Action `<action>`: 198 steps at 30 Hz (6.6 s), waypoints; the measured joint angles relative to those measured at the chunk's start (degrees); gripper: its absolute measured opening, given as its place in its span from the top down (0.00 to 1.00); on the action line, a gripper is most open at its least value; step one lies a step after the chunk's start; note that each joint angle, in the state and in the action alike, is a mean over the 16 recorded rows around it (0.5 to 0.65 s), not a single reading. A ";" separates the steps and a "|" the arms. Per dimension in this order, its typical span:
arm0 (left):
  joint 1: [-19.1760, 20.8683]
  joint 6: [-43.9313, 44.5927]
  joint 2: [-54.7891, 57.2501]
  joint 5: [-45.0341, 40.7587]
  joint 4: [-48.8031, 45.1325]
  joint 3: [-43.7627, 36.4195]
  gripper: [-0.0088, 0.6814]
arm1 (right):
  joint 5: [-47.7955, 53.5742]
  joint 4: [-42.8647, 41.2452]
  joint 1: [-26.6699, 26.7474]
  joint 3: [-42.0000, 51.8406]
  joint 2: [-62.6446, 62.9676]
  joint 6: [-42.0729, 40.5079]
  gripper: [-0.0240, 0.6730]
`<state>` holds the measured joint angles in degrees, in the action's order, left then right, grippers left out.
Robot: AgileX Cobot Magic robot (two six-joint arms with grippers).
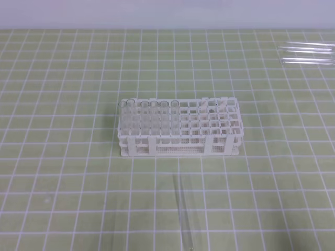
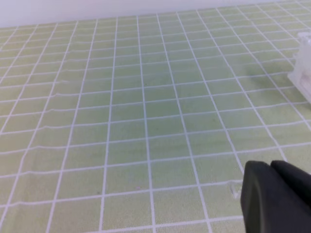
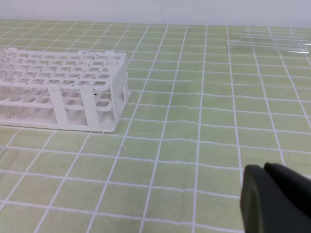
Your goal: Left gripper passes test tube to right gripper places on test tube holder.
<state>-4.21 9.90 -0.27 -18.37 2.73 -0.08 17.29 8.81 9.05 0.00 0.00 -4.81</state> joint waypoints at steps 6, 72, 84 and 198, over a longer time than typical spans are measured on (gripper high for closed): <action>0.01 0.00 -0.35 0.16 -0.02 -0.18 0.99 | 0.00 0.00 0.00 0.00 0.00 0.00 0.99; 0.02 -27.52 -0.81 27.21 24.97 -0.34 0.99 | 0.00 0.00 0.00 0.00 0.00 0.00 0.99; -0.82 -32.37 -1.01 21.18 25.28 2.67 0.99 | 0.00 0.00 0.00 0.00 0.00 -0.03 0.99; -46.90 -36.53 111.14 -37.15 12.08 72.52 0.61 | -0.02 0.00 0.00 0.00 0.00 -0.06 0.99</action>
<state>-51.11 -26.64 110.87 -55.52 14.82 72.44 17.27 8.81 9.05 0.00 0.00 -4.86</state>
